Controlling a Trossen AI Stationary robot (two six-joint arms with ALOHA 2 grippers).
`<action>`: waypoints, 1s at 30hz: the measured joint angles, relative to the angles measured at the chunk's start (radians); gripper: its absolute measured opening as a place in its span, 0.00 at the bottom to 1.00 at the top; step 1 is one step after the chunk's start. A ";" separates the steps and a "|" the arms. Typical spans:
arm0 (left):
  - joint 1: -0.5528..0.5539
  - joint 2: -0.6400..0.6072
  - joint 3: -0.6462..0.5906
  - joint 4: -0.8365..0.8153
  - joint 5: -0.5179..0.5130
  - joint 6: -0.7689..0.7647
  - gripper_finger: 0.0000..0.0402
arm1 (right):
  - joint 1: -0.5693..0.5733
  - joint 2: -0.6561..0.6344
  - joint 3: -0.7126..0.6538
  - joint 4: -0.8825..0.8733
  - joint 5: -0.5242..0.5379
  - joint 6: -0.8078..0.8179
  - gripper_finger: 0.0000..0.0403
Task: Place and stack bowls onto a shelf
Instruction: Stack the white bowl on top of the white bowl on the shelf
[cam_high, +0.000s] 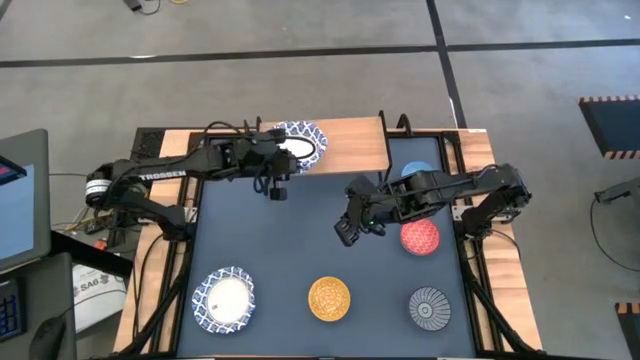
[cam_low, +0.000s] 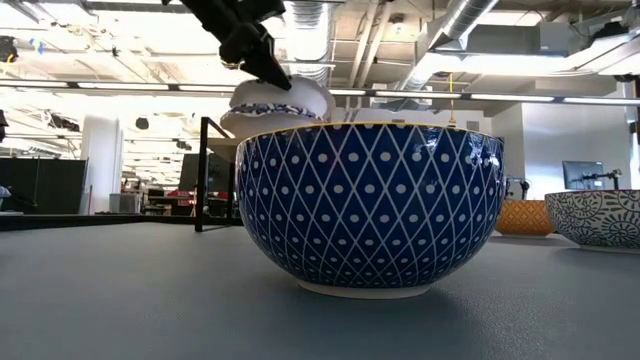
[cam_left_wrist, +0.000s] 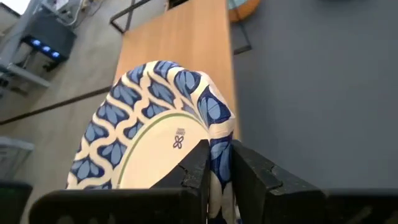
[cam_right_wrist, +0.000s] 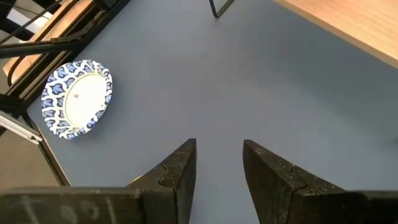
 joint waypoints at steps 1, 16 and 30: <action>0.004 -0.001 0.000 0.007 -0.006 -0.010 0.13 | 0.003 0.000 0.000 -0.006 0.003 0.005 0.39; -0.007 -0.178 0.000 -0.055 0.008 -0.310 0.44 | -0.179 0.042 0.000 0.059 0.147 -0.162 0.39; -0.210 -0.347 -0.107 -0.450 -0.095 -1.066 0.46 | -0.459 0.206 0.000 0.535 -0.042 -0.588 0.32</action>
